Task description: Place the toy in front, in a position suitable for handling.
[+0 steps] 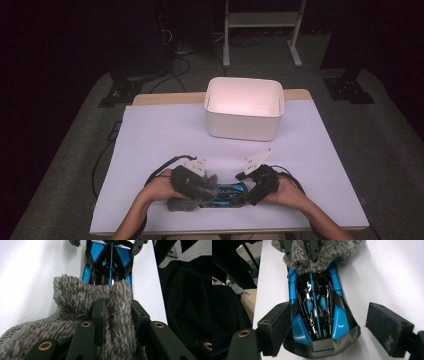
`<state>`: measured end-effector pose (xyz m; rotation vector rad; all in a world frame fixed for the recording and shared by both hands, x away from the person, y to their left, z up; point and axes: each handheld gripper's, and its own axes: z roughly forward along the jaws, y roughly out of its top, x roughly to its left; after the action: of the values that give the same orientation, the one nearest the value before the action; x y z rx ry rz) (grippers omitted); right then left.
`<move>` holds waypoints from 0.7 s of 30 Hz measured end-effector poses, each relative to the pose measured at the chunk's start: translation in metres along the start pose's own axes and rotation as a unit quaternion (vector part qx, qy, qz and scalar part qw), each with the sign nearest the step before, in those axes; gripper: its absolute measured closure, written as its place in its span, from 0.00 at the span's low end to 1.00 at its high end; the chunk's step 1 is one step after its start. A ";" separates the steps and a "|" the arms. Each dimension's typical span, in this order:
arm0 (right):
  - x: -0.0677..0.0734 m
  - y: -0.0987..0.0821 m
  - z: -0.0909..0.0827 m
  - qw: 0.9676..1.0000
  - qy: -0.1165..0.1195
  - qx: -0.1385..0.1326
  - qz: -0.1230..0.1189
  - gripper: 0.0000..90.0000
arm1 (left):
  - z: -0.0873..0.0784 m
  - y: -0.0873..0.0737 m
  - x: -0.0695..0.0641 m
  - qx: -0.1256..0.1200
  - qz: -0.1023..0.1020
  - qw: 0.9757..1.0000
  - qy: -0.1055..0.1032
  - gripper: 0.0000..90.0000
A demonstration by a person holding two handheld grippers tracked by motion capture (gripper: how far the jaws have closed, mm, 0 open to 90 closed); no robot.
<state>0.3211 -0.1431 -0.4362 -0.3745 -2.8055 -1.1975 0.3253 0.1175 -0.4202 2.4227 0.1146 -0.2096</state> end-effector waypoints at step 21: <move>-0.018 -0.006 0.013 0.995 0.073 -0.006 0.073 0.37 | -0.005 0.005 0.010 -0.005 -0.015 1.000 0.006 0.74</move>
<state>0.3375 -0.1408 -0.4526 -0.4647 -2.6001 -1.1598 0.3362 0.1175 -0.4148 2.4145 0.1565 -0.2062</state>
